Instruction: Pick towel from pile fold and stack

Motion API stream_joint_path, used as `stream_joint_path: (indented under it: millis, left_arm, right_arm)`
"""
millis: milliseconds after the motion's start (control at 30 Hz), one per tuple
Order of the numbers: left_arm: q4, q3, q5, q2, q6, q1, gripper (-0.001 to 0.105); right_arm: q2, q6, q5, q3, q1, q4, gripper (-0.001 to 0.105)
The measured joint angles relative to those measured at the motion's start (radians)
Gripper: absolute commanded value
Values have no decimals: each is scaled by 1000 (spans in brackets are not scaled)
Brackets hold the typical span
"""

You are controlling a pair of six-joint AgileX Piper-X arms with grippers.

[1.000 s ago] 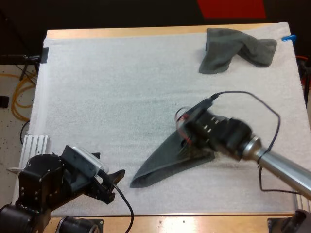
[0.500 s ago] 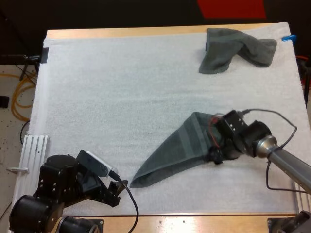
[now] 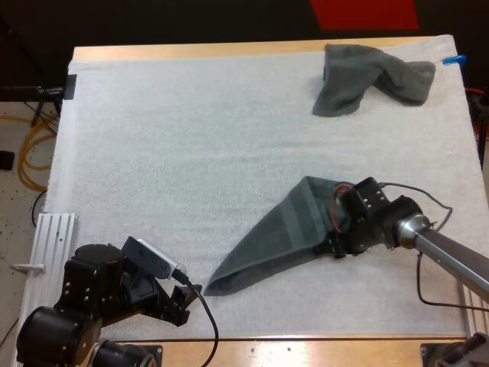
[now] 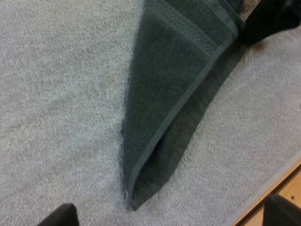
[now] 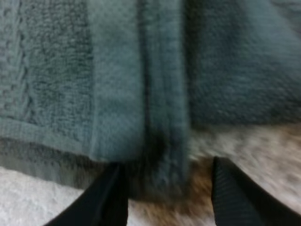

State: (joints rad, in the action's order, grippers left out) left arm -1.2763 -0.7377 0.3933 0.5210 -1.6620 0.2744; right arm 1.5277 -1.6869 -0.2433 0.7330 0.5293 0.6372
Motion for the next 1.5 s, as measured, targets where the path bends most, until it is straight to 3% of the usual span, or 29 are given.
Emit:
stream_joint_path:
  millis: [133, 267, 567, 700, 1000, 1067, 1233, 1500]
  left_arm:
    - [2, 0, 0, 0, 0, 0, 74]
    - [6, 0, 0, 0, 0, 0, 74]
    - [12, 11, 21, 0, 7, 0, 74]
    - [35, 57, 90, 0, 34, 1, 74]
    - [134, 177, 95, 25, 39, 90, 74]
    - [146, 177, 78, 60, 38, 131, 74]
    - [207, 177, -92, 218, 18, 247, 74]
    - [352, 175, -120, 564, -21, 370, 74]
  right_arm:
    - [17, 8, -14, 3, -2, -17, 34]
    - [21, 8, -14, 5, -1, -19, 0]
    - [-48, -14, 1, 5, -1, 85, 0]
    - [-159, -19, 1, 5, -1, 162, 0]
    - [-286, 37, 1, 5, -1, 272, 0]
    - [-287, 48, 1, 5, -1, 274, 0]
    - [-287, 65, 1, 5, -1, 281, 0]
    - [-287, 70, 1, 5, -1, 281, 0]
